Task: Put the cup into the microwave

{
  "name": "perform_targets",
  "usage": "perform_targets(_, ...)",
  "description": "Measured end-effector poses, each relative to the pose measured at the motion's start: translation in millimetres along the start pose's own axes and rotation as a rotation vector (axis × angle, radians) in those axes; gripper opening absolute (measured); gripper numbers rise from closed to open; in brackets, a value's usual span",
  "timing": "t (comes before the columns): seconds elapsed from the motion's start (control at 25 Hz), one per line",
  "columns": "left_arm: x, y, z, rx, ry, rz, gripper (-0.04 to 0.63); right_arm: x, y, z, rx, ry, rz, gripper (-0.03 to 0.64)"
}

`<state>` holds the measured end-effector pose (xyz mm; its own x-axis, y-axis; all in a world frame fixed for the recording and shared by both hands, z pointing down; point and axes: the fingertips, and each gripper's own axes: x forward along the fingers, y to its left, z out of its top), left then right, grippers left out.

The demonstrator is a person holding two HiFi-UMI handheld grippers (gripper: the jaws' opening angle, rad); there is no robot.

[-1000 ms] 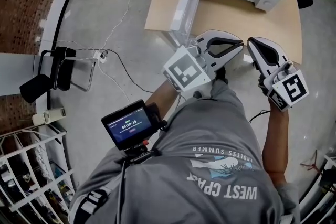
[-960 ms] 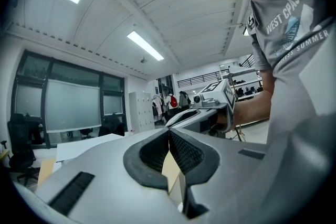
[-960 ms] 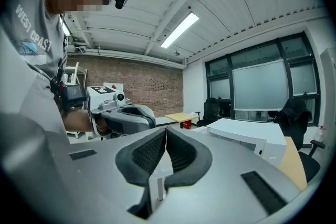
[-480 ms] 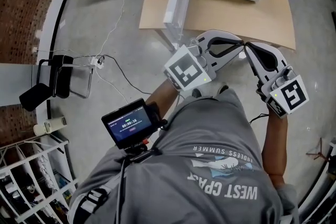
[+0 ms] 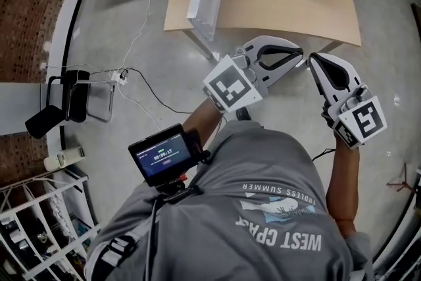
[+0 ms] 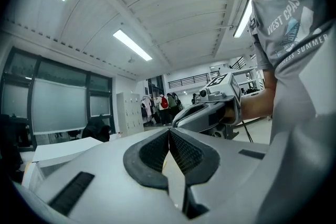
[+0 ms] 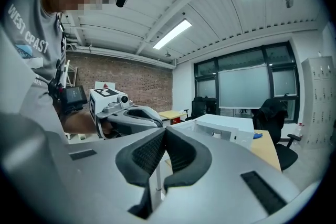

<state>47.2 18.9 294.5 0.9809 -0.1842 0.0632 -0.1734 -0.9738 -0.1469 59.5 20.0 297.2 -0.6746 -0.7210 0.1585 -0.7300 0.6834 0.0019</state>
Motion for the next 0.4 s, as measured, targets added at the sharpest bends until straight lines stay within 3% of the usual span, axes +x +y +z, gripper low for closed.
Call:
perform_targets(0.12, 18, -24, 2, -0.014, 0.015, -0.019, 0.021, -32, -4, -4, 0.017, 0.012, -0.034, 0.018)
perform_targets(0.28, 57, -94, 4, 0.033, 0.037, -0.052, 0.021, -113, 0, -24, 0.021, 0.005, -0.06, 0.018)
perform_targets(0.4, 77, -145, 16, 0.011, 0.032, -0.08, 0.021, -167, 8, -30, 0.025, 0.005, -0.08, 0.018)
